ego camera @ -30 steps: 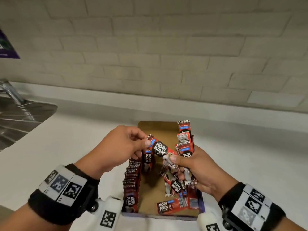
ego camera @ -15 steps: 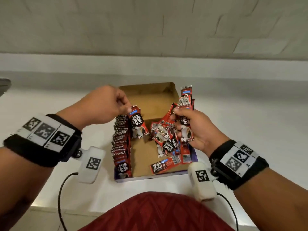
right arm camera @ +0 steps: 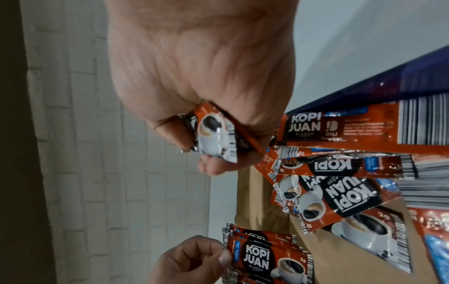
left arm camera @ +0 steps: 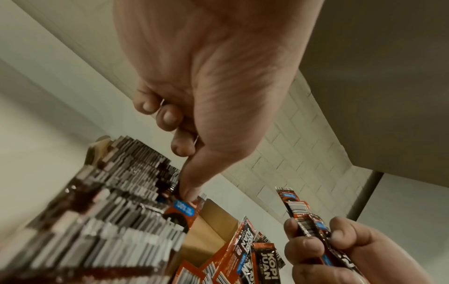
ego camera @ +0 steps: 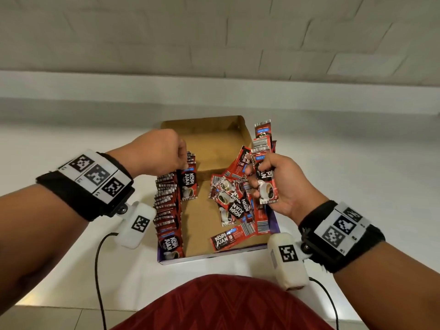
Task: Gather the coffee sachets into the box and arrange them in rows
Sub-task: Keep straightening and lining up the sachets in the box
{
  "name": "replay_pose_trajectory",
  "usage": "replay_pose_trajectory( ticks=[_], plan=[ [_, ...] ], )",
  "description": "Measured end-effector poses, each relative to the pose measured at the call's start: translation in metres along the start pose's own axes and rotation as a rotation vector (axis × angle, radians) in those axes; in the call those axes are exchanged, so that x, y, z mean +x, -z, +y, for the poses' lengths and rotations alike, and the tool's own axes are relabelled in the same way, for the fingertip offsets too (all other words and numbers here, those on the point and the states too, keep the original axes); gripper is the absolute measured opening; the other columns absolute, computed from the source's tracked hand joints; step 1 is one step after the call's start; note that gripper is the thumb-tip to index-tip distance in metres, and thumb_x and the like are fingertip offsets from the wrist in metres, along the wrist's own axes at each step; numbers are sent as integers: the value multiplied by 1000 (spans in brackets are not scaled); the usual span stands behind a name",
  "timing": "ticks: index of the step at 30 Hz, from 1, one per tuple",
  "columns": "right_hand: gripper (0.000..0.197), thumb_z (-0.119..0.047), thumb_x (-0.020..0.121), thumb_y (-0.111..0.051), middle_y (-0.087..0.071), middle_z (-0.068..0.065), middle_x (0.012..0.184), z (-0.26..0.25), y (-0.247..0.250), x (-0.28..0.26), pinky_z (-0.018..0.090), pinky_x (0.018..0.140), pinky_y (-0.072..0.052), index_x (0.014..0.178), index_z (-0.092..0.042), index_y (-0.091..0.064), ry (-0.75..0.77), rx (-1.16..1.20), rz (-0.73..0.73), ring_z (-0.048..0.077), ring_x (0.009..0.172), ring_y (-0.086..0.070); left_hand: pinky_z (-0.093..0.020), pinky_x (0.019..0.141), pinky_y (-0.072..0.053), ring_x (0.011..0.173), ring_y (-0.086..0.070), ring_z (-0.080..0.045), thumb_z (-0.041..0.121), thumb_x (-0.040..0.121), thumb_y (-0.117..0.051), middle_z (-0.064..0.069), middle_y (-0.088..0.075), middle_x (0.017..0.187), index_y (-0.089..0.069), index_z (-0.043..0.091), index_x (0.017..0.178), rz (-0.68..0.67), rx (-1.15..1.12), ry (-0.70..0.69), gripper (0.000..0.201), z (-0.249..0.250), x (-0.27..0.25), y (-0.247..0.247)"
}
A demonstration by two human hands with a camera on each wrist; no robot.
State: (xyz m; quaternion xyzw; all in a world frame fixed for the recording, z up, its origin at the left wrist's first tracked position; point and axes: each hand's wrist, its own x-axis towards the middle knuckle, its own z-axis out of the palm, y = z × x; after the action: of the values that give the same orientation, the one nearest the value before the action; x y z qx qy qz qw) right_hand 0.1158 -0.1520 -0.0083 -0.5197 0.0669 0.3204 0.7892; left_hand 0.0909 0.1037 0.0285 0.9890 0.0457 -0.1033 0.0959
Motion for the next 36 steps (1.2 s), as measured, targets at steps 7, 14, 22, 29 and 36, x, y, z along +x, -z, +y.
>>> replay_pose_trajectory(
  ticks=[7,14,22,29,36],
  plan=[
    [24,-3,86,-39,-59,7,73,2,-1,0,25,43,-39,106,-10,-51,-4,-22,20,16,52,-44,-36,70,-56,81,-66,-16,27,89,-66,10,-69,79,-73,25,79,-13,25,7,12,-1,-1,4],
    [25,5,88,-44,-61,9,76,4,-4,1,26,42,-43,110,-8,-49,22,-86,17,16,51,-50,-31,66,-51,82,-63,-15,32,89,-70,11,-67,81,-73,25,84,5,-3,14,9,-3,-1,3],
    [22,10,93,-56,-73,12,87,4,-8,-2,34,59,-59,105,-7,-62,34,-222,-49,19,65,-71,-26,58,-41,78,-60,-15,38,88,-72,13,-62,79,-67,26,86,52,-40,-18,13,3,-7,6],
    [33,4,86,-73,-75,13,93,6,-18,-1,49,85,-61,115,-9,-66,64,-322,-170,29,83,-75,-28,78,-52,83,-68,-6,63,73,-74,11,-75,88,-74,31,93,-28,-577,-96,37,40,-31,23],
    [40,0,83,-77,-74,12,89,3,-22,-3,30,58,-59,119,-2,-61,65,-482,-296,24,79,-74,-24,58,-41,52,-54,1,31,86,-78,9,-73,71,-69,20,82,12,-600,-36,15,35,-32,18]
  ],
)
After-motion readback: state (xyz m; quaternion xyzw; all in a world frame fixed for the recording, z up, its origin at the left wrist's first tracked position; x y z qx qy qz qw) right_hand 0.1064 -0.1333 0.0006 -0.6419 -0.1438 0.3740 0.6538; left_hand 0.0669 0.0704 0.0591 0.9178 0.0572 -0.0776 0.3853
